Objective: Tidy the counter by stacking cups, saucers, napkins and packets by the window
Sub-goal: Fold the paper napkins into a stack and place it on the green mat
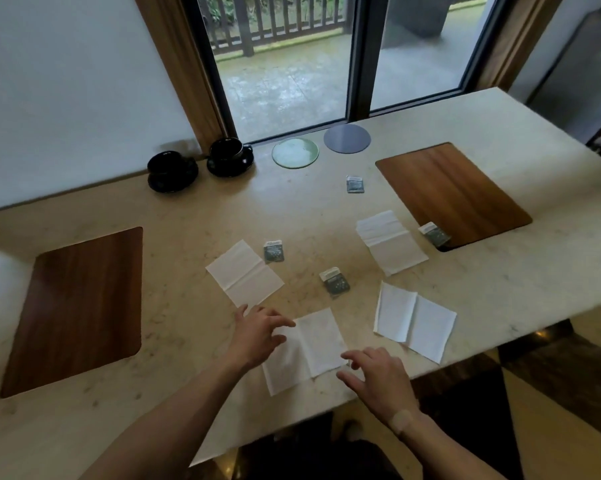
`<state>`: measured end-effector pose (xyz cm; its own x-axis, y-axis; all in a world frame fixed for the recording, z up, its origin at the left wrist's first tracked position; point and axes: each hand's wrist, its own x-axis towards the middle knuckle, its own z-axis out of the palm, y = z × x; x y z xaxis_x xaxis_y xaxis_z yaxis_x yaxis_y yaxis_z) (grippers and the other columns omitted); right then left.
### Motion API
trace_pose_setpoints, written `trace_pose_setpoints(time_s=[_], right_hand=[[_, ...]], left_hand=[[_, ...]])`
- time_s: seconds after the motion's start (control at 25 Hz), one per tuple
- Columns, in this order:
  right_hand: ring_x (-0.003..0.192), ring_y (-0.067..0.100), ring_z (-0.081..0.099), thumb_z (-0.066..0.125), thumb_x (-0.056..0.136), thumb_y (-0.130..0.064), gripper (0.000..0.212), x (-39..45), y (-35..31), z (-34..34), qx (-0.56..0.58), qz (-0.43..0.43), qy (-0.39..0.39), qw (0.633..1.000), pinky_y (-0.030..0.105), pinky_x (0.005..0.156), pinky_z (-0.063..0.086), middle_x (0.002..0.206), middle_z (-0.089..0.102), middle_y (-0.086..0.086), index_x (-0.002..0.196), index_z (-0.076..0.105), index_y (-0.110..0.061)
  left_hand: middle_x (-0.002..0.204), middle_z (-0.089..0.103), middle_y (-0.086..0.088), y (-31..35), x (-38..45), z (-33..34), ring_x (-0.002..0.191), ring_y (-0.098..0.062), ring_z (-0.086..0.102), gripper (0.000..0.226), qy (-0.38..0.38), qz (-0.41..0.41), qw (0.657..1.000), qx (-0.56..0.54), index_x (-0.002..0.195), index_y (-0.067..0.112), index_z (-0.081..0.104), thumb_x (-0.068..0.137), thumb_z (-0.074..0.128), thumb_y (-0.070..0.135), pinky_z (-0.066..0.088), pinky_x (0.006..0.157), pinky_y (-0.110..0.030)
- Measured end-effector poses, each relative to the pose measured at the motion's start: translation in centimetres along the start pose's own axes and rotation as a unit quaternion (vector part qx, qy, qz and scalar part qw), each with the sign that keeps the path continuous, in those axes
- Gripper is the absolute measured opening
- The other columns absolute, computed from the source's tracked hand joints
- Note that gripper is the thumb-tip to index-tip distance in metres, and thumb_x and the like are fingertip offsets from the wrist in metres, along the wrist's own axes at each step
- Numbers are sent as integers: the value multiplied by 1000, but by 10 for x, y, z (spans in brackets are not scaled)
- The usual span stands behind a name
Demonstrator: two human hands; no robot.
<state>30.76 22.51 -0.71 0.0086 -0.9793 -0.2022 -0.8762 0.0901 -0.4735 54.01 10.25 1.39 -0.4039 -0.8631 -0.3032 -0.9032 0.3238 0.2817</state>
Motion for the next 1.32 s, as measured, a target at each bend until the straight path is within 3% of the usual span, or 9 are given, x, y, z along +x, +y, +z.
trace_pose_setpoints(time_s=[0.48, 0.64, 0.88, 1.32], right_hand=[[98, 12, 58, 60, 85, -54, 35, -4, -51, 60, -3, 131, 83, 988, 32, 83, 43, 109, 65, -13, 115, 66, -37], [74, 17, 62, 78, 69, -49, 31, 1, -61, 80, -45, 180, 113, 976, 33, 62, 47, 87, 68, -8, 94, 73, -31], [68, 16, 61, 84, 60, -51, 30, 12, -80, 89, -71, 230, 131, 962, 31, 56, 45, 77, 65, -9, 80, 71, -32], [81, 13, 57, 65, 84, -47, 17, 17, -88, 96, -93, 276, 132, 948, 29, 69, 46, 90, 63, -10, 85, 68, -31]], left_hand=[[123, 58, 13, -26, 36, 5, 126, -15, 41, 28, -24, 153, 988, 14, 119, 42, 62, 91, 61, 39, 12, 114, -51], [120, 58, 10, -28, 48, 4, 124, -17, 41, 27, -43, 205, 977, 42, 118, 41, 63, 91, 60, 36, 10, 113, -50], [120, 57, 7, -37, 60, 3, 126, -19, 41, 26, -61, 249, 964, 68, 117, 38, 64, 91, 60, 33, 10, 114, -51], [119, 55, 8, -35, 77, 9, 122, -19, 40, 21, -75, 294, 950, 77, 110, 36, 66, 91, 57, 37, 11, 114, -49]])
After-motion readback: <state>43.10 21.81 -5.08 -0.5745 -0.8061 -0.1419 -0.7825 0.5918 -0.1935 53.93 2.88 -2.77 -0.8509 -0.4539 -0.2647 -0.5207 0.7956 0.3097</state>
